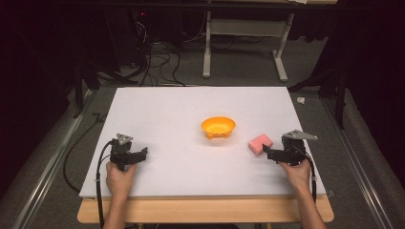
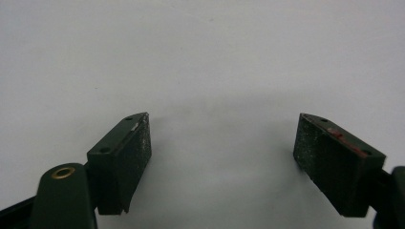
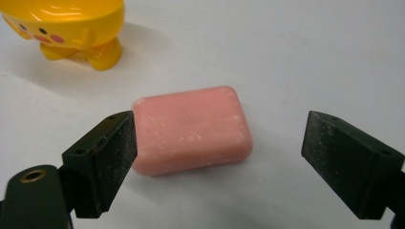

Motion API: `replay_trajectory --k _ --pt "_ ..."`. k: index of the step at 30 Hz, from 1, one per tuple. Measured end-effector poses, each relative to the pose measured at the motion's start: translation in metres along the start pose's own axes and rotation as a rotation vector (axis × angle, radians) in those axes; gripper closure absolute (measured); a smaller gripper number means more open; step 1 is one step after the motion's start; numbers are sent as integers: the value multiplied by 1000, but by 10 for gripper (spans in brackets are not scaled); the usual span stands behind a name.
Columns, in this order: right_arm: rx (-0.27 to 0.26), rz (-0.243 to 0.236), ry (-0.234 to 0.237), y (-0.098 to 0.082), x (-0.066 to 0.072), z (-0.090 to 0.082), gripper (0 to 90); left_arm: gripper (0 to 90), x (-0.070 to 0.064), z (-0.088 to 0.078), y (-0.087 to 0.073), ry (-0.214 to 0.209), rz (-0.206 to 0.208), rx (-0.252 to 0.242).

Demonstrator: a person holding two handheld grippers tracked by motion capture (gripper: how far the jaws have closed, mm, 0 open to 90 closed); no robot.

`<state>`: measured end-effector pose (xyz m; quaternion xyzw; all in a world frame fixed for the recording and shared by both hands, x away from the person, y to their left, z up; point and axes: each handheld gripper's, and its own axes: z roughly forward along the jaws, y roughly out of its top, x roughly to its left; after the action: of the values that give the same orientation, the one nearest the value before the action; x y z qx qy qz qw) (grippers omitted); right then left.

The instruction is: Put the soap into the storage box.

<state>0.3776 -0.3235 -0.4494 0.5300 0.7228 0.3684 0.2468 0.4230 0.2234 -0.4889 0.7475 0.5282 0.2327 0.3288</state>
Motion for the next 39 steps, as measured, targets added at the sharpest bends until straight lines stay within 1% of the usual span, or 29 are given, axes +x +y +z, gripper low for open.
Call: replay_trajectory --k 1,4,8,9,14,15,18,22,25,26,29,36,37,38,39 --pt "-5 -1 3 1 1 1 123 208 0 0 0 0 0 0" --pt "4 -19 12 7 6 5 122 208 0 0 0 0 0 0" --pt "7 -28 14 9 9 10 122 208 0 0 0 0 0 0" --pt "17 -31 18 10 10 14 122 208 0 0 0 0 0 0" --pt "39 -50 15 11 14 21 122 208 0 0 0 0 0 0" --pt "52 -55 15 11 15 25 122 208 0 0 0 0 0 0" --pt "57 -51 10 11 15 29 122 208 0 0 0 0 0 0" --pt "72 -58 7 10 16 36 122 208 0 0 0 2 0 -2" --pt "83 -55 16 8 16 41 121 208 0 0 0 2 0 -1" --pt "89 -60 14 7 16 42 121 208 0 0 0 0 0 0" --pt "93 -51 19 5 15 46 120 208 0 0 0 2 0 -2" --pt "114 -59 11 1 17 52 120 208 0 0 0 0 0 0" --pt "130 -60 10 0 17 55 123 208 0 0 0 0 0 0" --pt "130 -60 10 0 17 55 123 208 0 0 0 0 0 0" --pt "134 -73 -1 0 18 55 126 208 0 0 0 -1 -1 0"
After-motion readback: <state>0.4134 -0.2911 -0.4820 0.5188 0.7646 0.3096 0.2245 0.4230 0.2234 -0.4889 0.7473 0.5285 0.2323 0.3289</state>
